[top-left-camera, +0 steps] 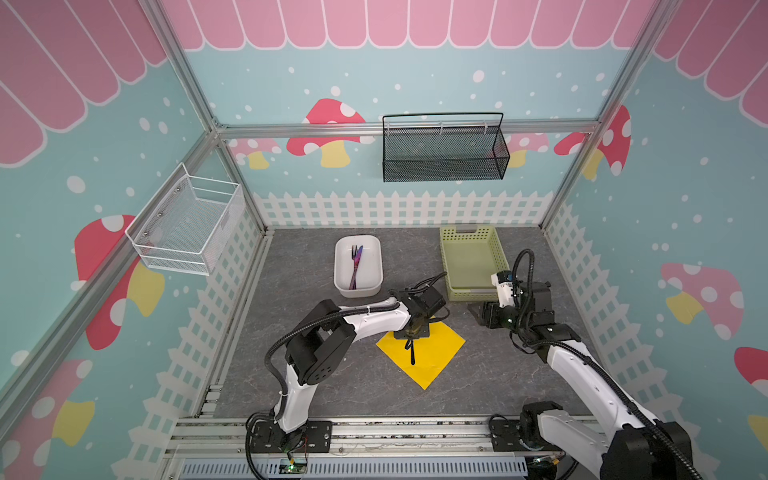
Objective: Place the utensils on the paper napkin and roll it up
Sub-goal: 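Lower the purple spoon onto the yellow napkin with the left gripper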
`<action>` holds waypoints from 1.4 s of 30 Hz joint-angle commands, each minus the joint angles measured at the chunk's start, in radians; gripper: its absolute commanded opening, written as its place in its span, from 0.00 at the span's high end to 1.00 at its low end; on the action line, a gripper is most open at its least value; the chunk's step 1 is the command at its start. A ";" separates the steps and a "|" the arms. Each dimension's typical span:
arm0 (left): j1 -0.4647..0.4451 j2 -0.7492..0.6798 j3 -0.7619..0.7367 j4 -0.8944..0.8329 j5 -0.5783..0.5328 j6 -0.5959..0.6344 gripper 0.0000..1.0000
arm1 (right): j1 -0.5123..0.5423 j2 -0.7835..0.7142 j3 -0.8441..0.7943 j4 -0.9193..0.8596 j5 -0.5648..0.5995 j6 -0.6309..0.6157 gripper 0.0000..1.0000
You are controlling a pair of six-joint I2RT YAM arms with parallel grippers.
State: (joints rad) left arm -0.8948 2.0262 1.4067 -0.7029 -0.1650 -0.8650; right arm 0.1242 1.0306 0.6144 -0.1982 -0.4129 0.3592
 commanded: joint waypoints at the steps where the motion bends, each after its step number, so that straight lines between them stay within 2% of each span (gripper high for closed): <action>1: -0.009 0.000 -0.002 -0.020 -0.002 -0.034 0.97 | -0.006 -0.015 -0.010 0.008 -0.012 -0.020 0.34; 7: -0.008 -0.006 -0.003 -0.024 -0.011 -0.039 0.90 | -0.008 -0.015 -0.009 0.008 -0.011 -0.019 0.34; 28: -0.008 -0.033 -0.022 -0.034 -0.044 -0.062 0.93 | -0.017 -0.019 -0.008 0.010 -0.017 -0.019 0.33; 38: -0.008 -0.097 -0.006 -0.034 -0.050 -0.047 0.73 | -0.039 -0.027 -0.003 0.006 -0.025 -0.016 0.33; 42: -0.002 -0.157 0.006 -0.036 -0.059 -0.020 0.71 | -0.039 -0.020 0.002 0.002 -0.050 -0.014 0.33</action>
State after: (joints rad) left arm -0.8978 1.9385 1.3991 -0.7284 -0.1890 -0.8864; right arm 0.0906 1.0195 0.6144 -0.1951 -0.4309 0.3592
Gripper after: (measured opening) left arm 0.287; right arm 0.668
